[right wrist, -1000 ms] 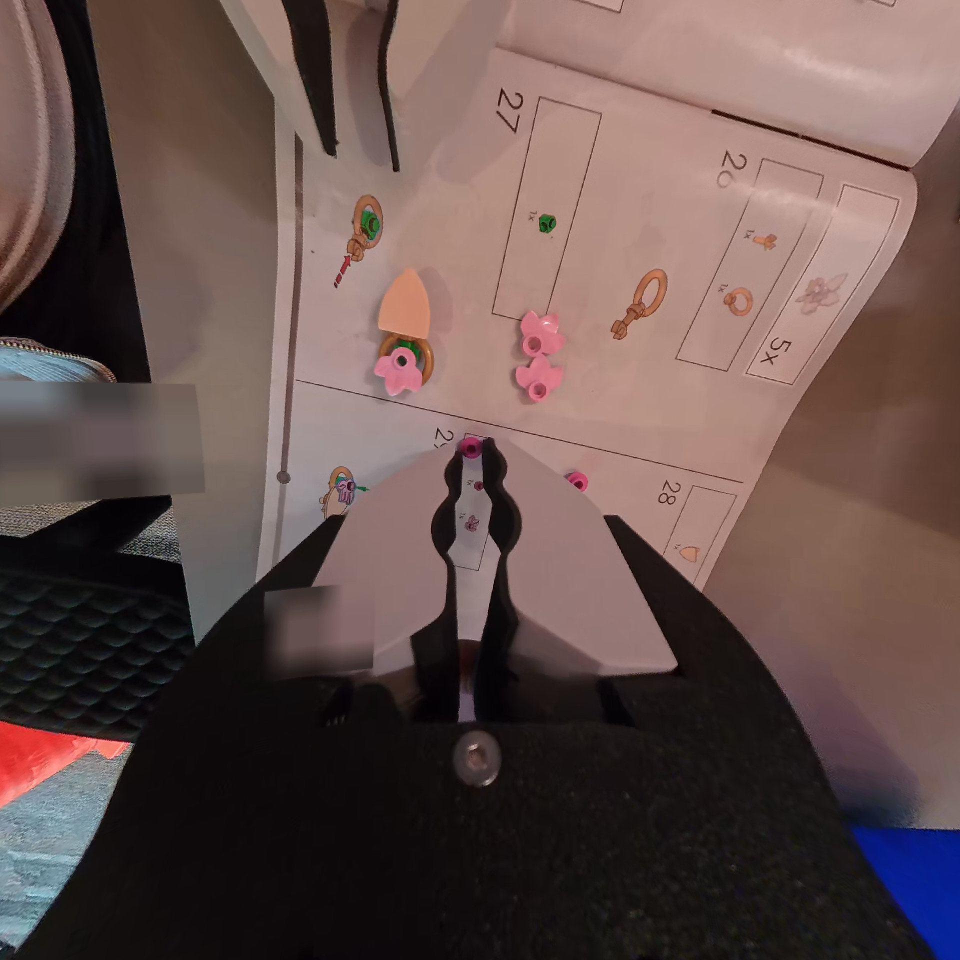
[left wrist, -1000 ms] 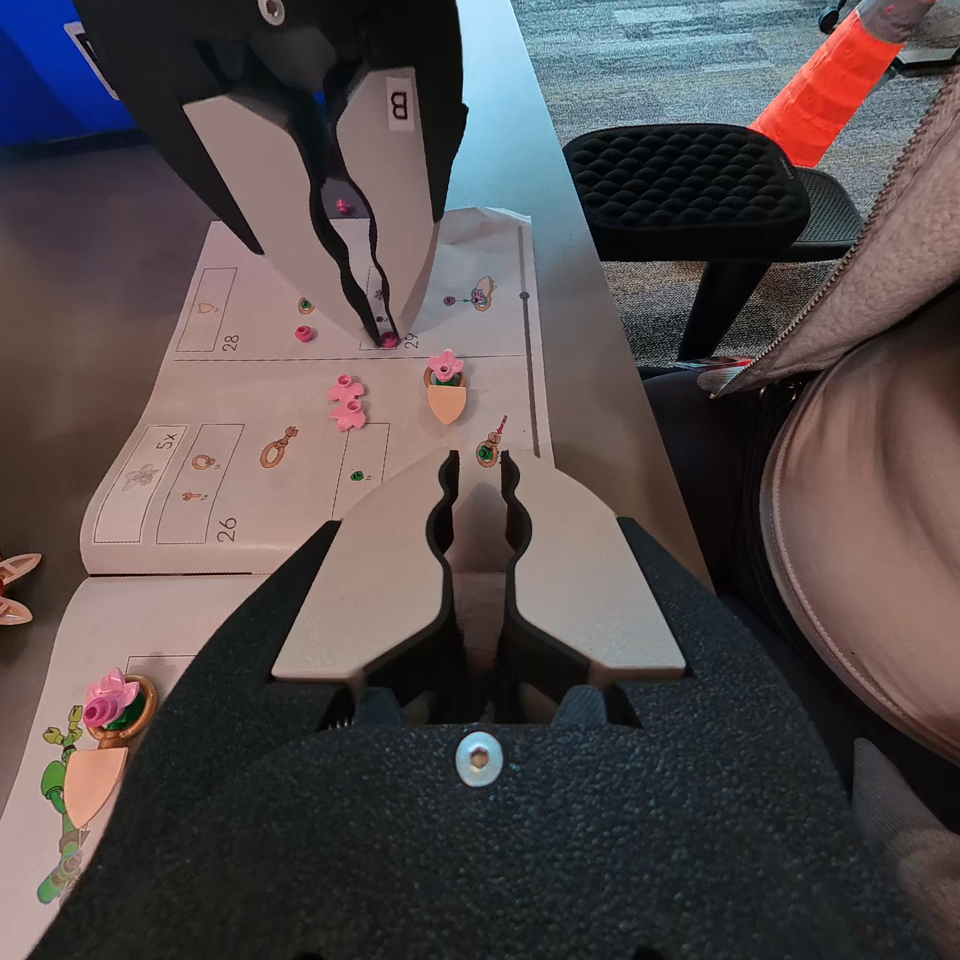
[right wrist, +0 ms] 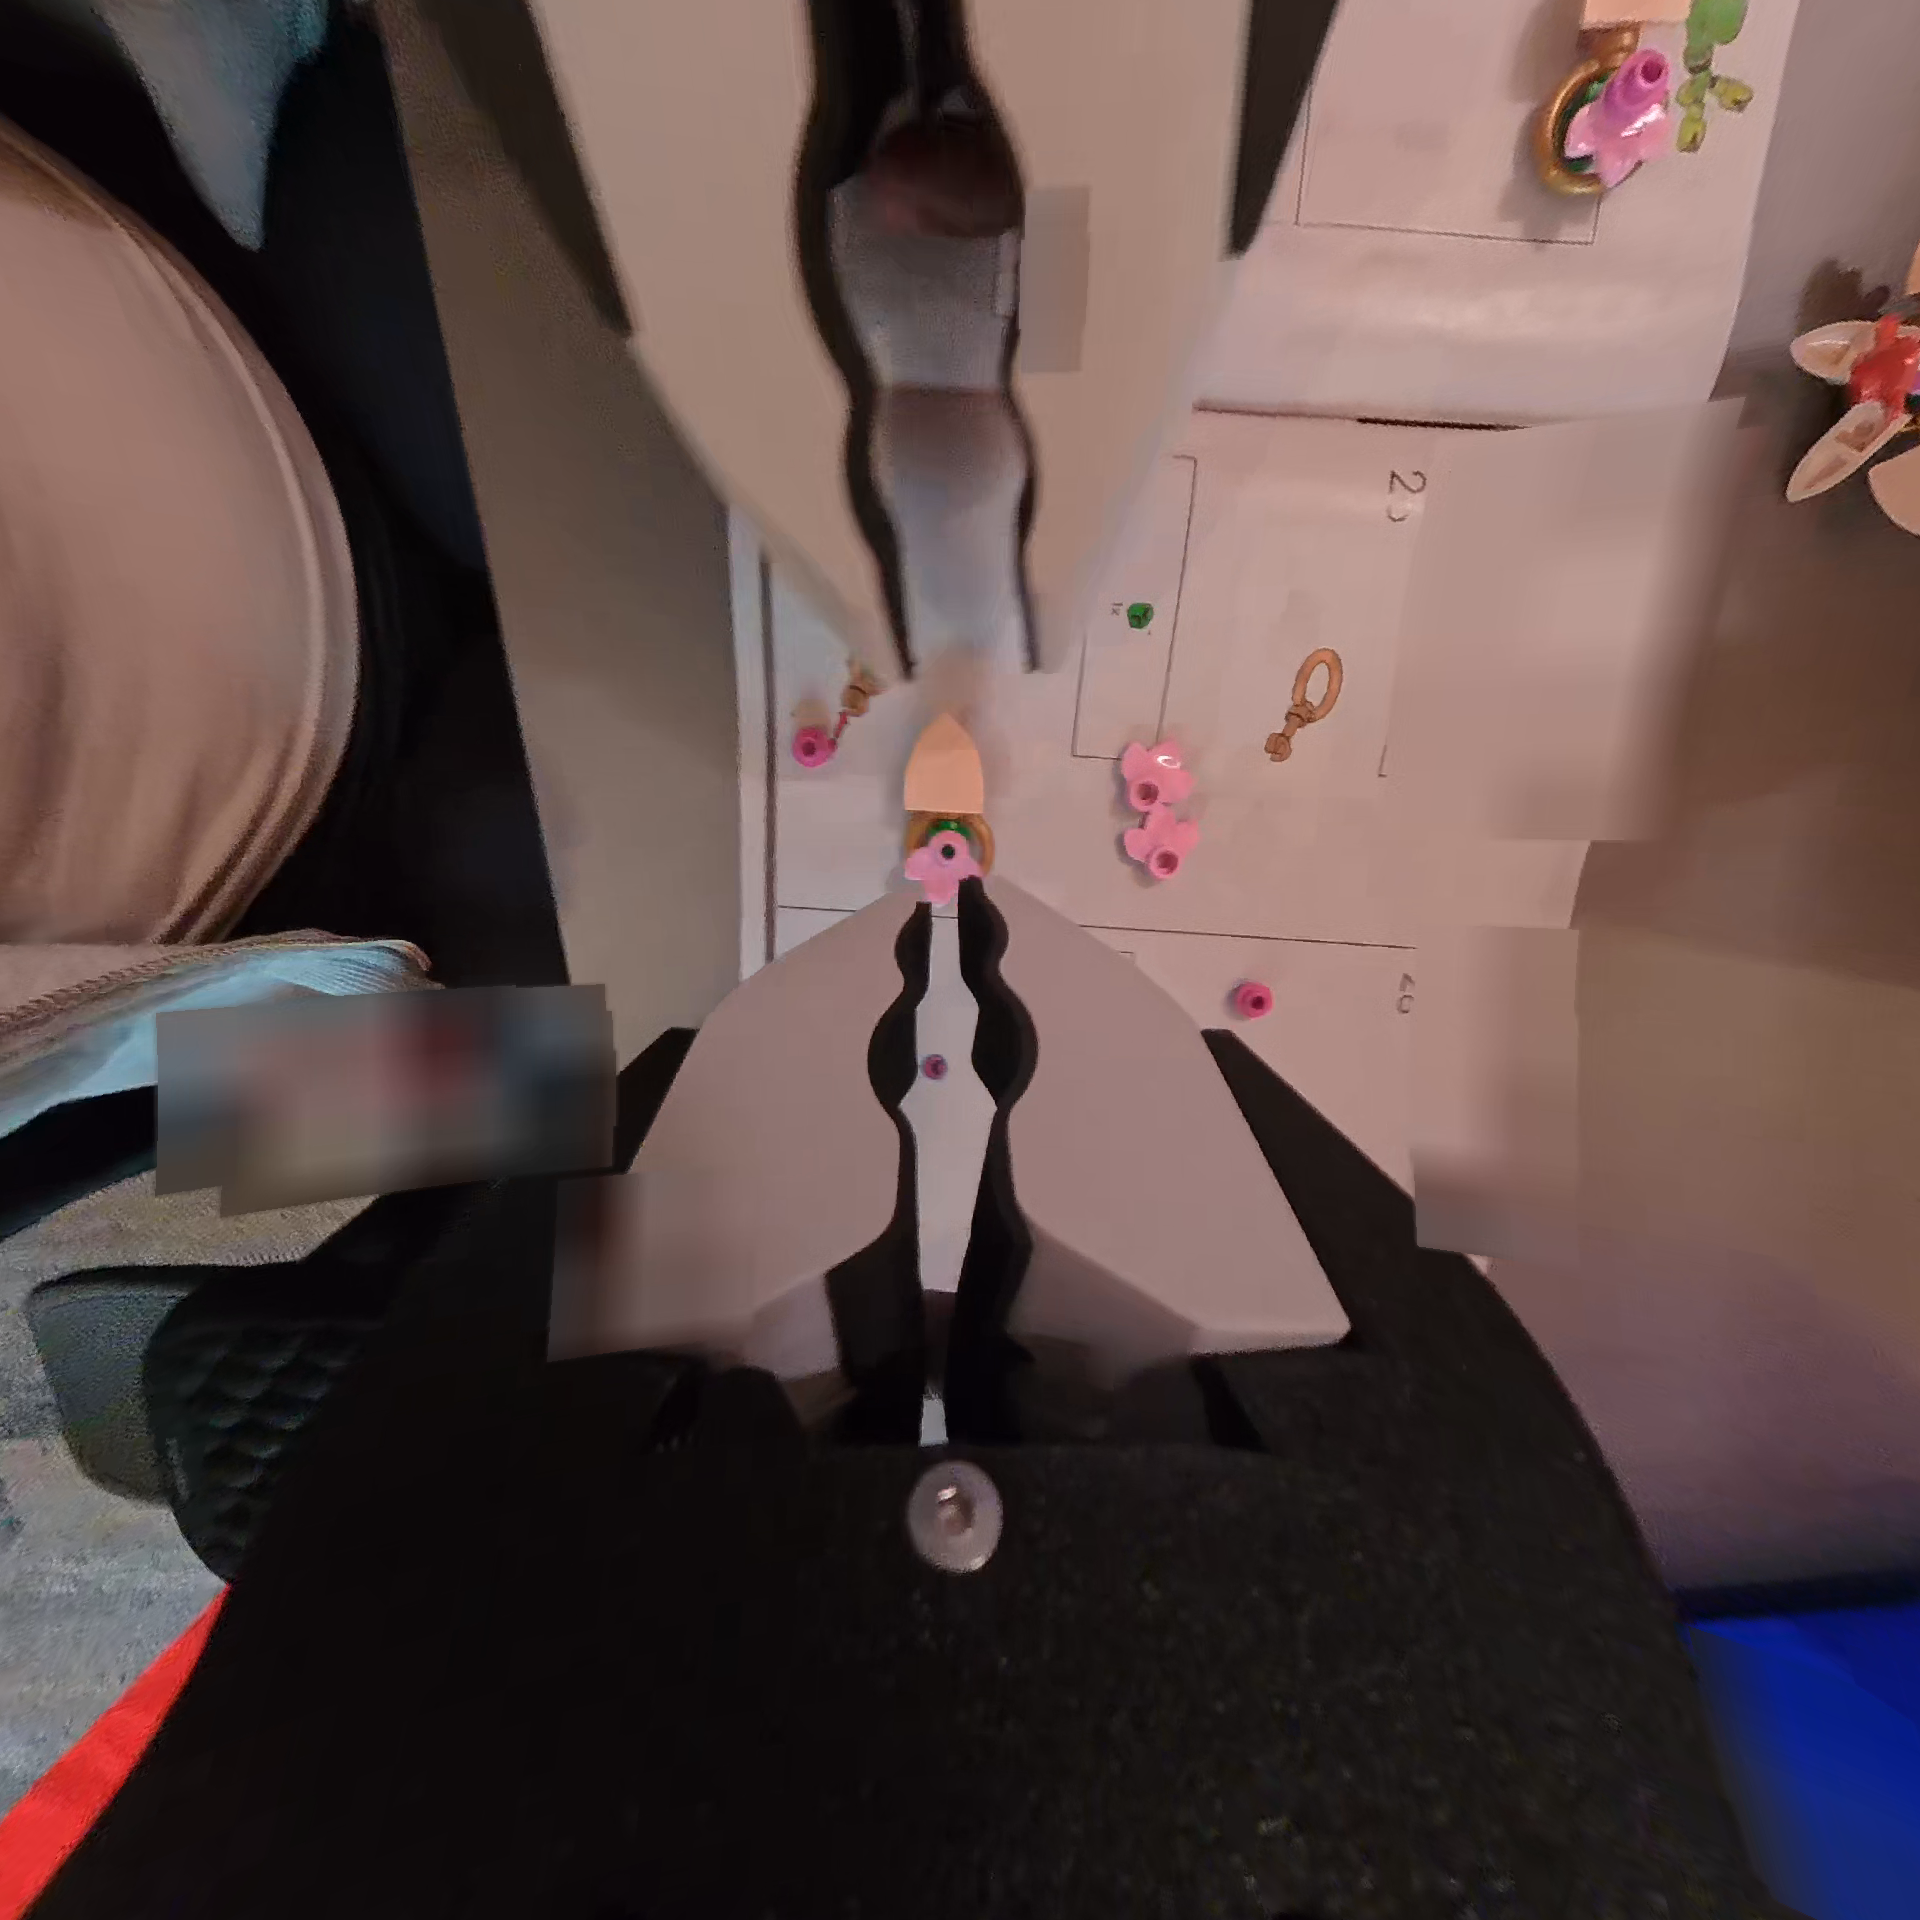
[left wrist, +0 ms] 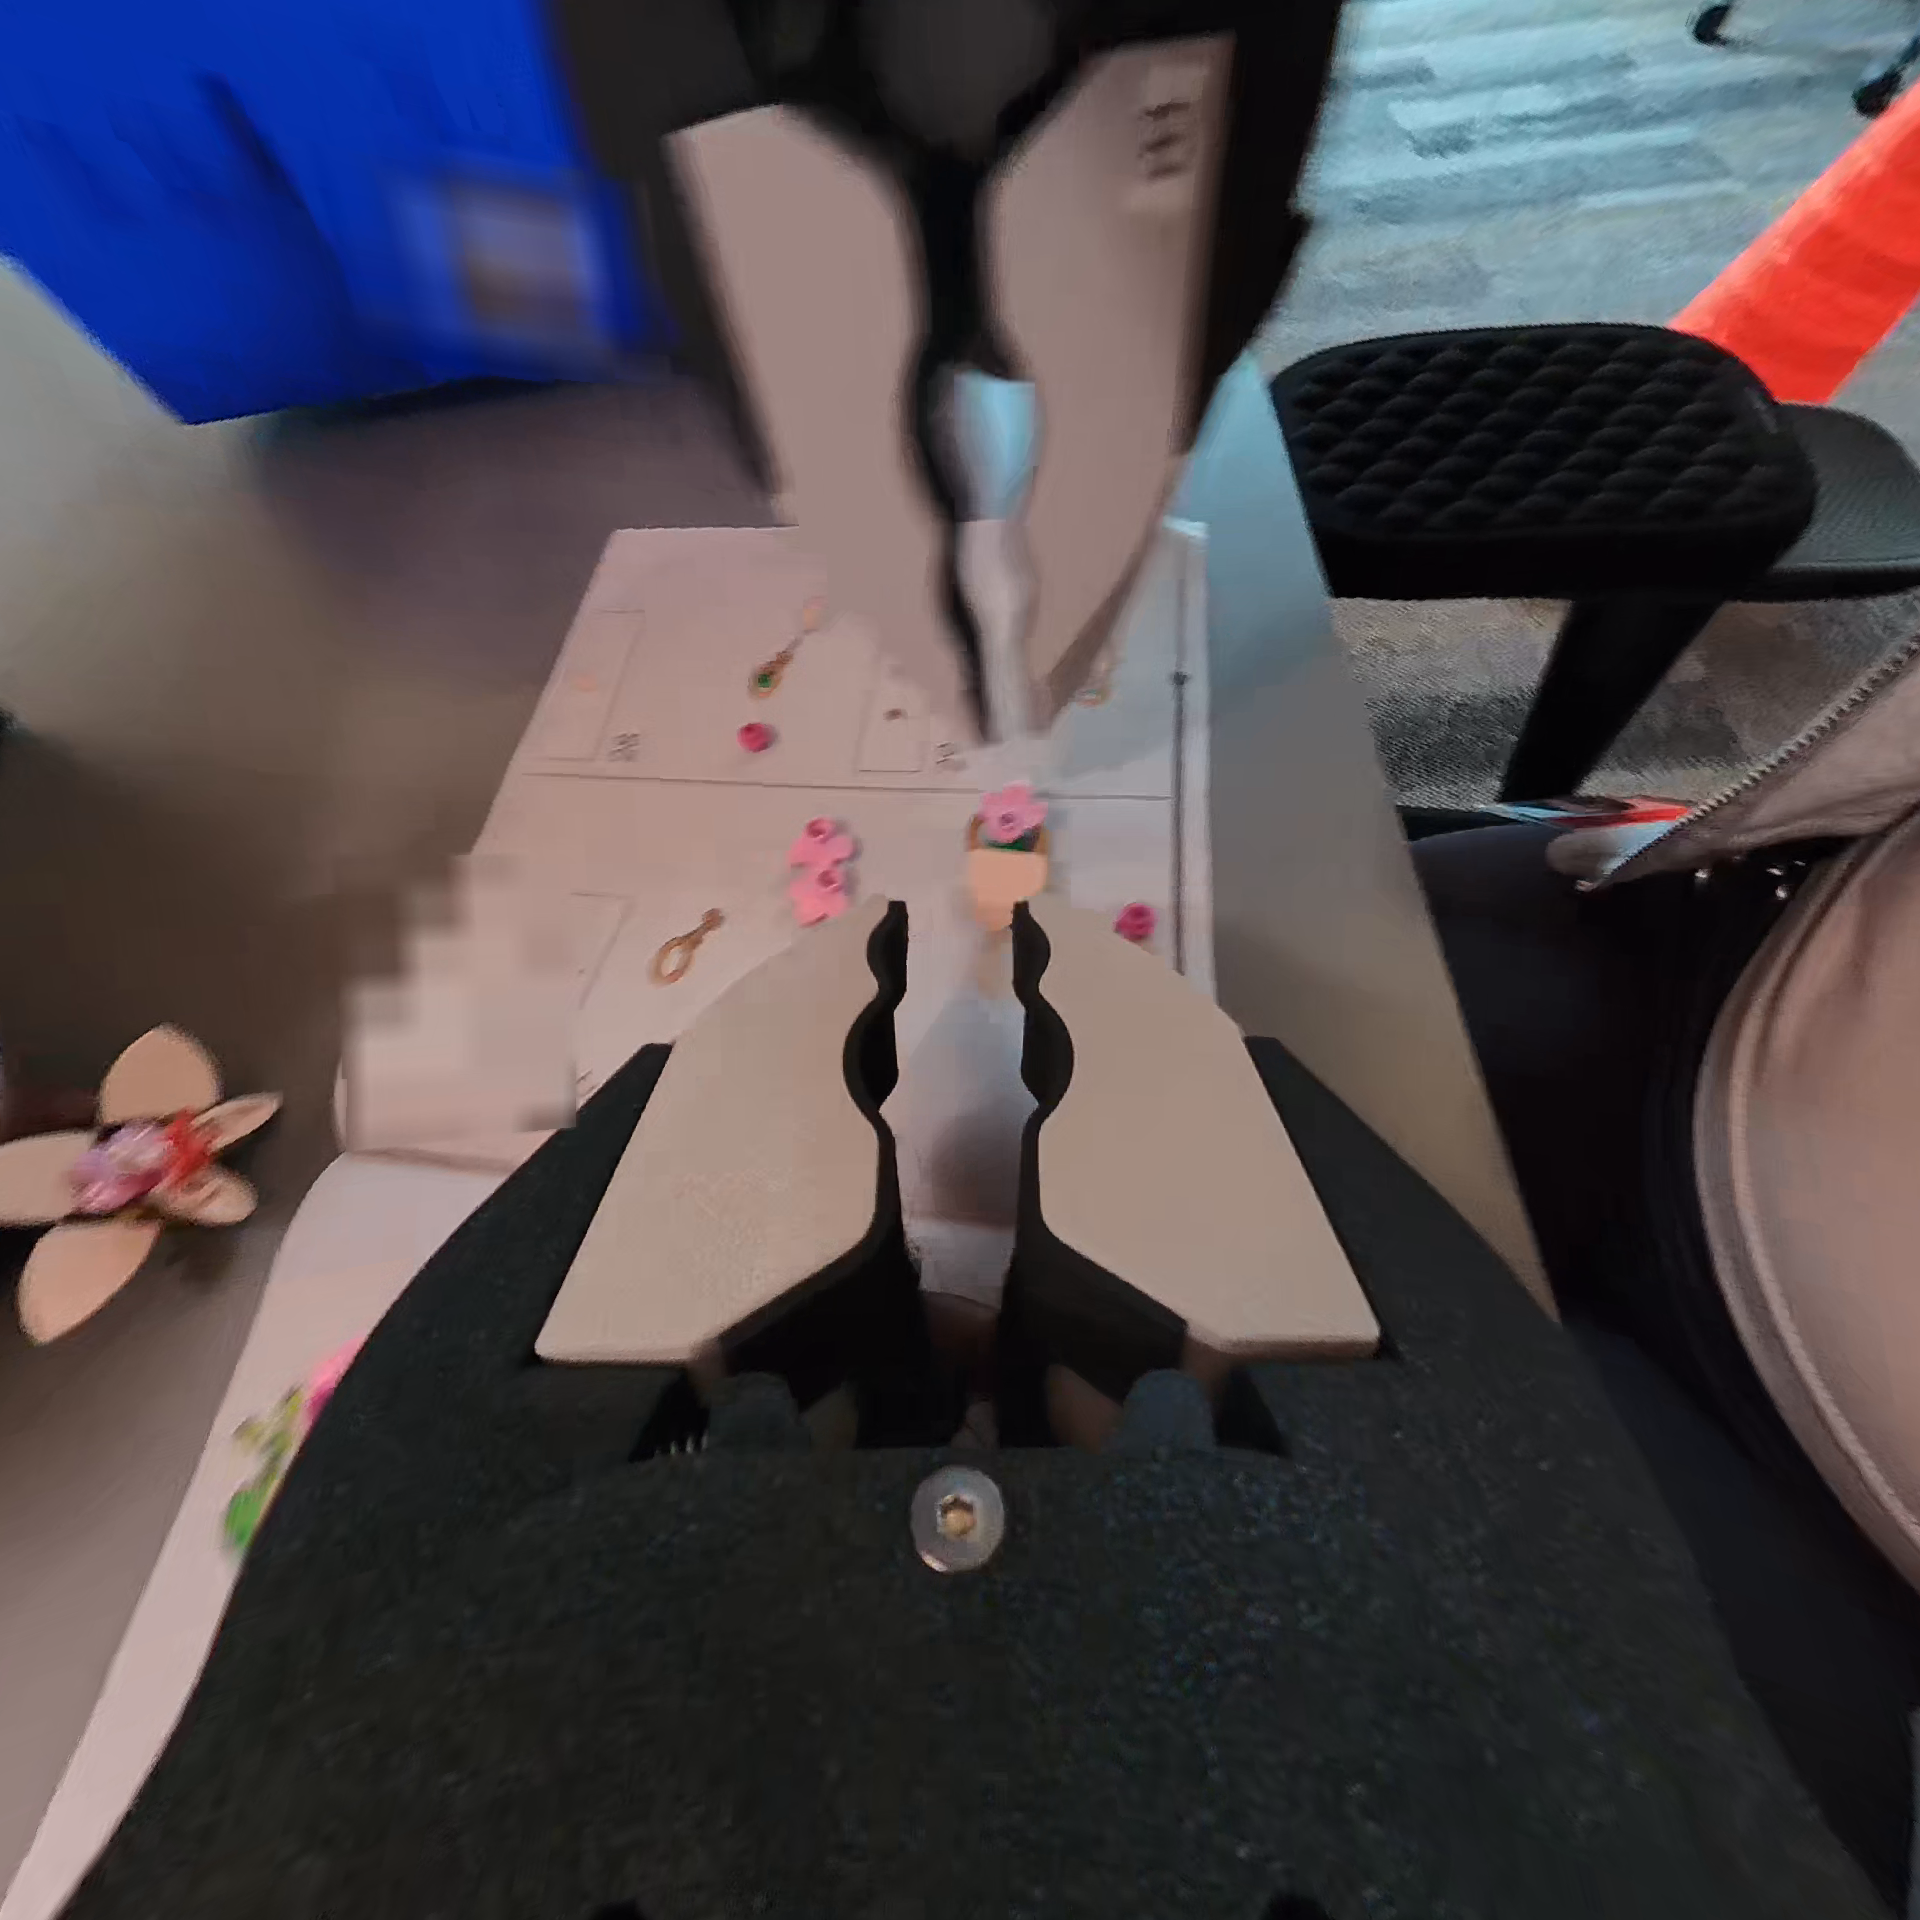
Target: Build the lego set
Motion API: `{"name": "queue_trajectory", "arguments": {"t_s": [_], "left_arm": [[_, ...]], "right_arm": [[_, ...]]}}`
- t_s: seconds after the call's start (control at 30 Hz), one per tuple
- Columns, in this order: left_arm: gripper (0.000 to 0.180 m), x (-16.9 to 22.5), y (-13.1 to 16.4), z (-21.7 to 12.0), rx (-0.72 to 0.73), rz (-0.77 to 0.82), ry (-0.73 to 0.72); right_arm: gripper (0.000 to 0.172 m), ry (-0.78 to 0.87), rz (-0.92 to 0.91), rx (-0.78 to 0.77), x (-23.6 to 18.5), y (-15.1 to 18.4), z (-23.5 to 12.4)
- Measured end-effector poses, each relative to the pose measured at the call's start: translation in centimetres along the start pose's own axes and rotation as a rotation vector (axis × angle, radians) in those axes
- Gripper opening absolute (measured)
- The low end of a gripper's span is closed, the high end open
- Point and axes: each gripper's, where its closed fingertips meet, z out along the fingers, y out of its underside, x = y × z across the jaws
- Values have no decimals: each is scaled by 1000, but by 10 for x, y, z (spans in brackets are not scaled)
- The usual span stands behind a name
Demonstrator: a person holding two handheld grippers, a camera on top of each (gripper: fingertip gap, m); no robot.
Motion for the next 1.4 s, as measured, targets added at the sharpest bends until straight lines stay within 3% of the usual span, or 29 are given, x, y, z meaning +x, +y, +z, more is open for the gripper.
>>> {"name": "queue_trajectory", "arguments": {"t_s": [0.17,0.7,1.07,1.27,1.4], "left_arm": [[18,-12,-6,-17,59,-50,-23],[18,-15,8,-27,41,-88,9],[18,-11,13,-24,16,-67,27],[18,-4,10,-20,15,-32,50],[18,3,11,-15,-7,2,73]], "right_arm": [[5,1,35,91,-25,-12,11],[8,-20,-5,-56,-27,-16,36],[6,-17,-7,-40,-26,-13,35],[6,62,47,5,-2,-2,3],[6,36,38,-23,3,6,4]]}}
